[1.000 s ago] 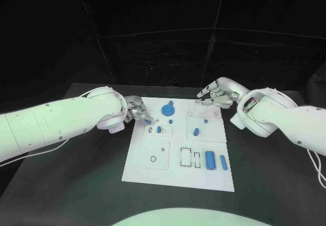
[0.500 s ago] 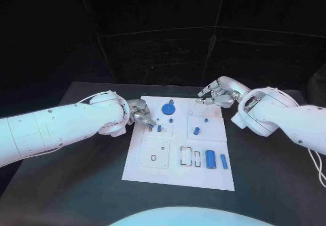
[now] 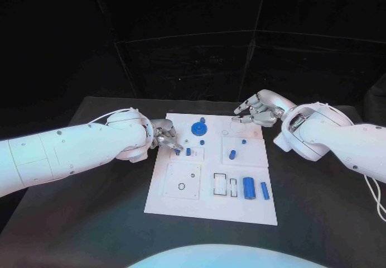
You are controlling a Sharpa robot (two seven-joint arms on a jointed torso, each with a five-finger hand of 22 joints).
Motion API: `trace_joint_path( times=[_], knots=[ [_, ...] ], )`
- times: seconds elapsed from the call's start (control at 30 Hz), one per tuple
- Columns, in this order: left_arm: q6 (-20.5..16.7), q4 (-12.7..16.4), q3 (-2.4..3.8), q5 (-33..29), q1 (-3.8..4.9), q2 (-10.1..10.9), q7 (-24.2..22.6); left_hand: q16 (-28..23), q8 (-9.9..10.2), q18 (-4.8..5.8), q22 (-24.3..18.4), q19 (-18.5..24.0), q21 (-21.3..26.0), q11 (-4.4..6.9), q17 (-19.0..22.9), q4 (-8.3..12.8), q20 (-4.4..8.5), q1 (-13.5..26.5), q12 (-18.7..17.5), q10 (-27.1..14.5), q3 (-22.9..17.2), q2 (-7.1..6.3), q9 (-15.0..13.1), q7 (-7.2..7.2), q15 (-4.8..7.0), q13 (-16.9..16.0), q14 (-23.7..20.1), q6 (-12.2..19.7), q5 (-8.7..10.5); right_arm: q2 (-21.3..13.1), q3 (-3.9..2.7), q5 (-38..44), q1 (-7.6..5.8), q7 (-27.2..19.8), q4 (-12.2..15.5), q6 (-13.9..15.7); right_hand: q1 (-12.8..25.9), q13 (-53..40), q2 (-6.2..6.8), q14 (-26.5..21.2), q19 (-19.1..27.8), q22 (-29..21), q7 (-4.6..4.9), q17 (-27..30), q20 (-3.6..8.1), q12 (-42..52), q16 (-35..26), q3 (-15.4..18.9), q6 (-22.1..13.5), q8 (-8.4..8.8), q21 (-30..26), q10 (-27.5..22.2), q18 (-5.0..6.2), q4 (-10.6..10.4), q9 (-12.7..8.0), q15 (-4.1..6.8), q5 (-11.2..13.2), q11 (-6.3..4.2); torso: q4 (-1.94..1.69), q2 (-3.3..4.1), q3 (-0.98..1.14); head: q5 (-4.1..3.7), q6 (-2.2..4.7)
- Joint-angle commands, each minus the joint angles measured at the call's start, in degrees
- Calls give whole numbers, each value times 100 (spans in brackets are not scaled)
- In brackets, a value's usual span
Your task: Assemble the parts on the task board
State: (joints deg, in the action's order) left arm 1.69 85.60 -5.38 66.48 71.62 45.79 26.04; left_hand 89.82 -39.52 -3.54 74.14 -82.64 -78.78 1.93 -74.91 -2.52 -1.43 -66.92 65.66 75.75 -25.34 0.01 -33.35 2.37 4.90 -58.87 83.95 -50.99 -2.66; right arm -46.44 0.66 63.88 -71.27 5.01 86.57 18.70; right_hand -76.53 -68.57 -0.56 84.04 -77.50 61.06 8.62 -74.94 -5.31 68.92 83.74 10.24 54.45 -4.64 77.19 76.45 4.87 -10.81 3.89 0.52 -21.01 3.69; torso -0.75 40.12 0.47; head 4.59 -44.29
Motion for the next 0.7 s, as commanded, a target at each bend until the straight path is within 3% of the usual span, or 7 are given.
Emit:
trace_joint_path(
  times=[0.03,0.7],
  knots=[
    [219,2,-1,140,1,-1,154,18,-22,-5,9,-34,-24,16,-1509,382,20,-58,14,45,-422,-22,-6,-45,25,8,605,12,-16,0,-4,-9,-11,-37,9,-25,-15,5,-26,352,37,-9,-5,-429,9,-13,-20,30,20,-35,-38,-26,62,-10,8,34,-3,-14,-5,0,-2,-1,-7],
    [469,34,-3,152,-1,-3,199,18,-25,-3,16,-37,-28,17,-1509,396,20,-60,18,49,-444,-37,-8,-46,25,5,605,12,-16,5,-3,-9,-10,-43,3,-37,-15,5,-26,352,37,-9,-5,-429,9,-13,-20,30,20,-35,-38,-26,62,-10,8,34,-3,-14,0,-1,-2,4,-33]
  ],
)
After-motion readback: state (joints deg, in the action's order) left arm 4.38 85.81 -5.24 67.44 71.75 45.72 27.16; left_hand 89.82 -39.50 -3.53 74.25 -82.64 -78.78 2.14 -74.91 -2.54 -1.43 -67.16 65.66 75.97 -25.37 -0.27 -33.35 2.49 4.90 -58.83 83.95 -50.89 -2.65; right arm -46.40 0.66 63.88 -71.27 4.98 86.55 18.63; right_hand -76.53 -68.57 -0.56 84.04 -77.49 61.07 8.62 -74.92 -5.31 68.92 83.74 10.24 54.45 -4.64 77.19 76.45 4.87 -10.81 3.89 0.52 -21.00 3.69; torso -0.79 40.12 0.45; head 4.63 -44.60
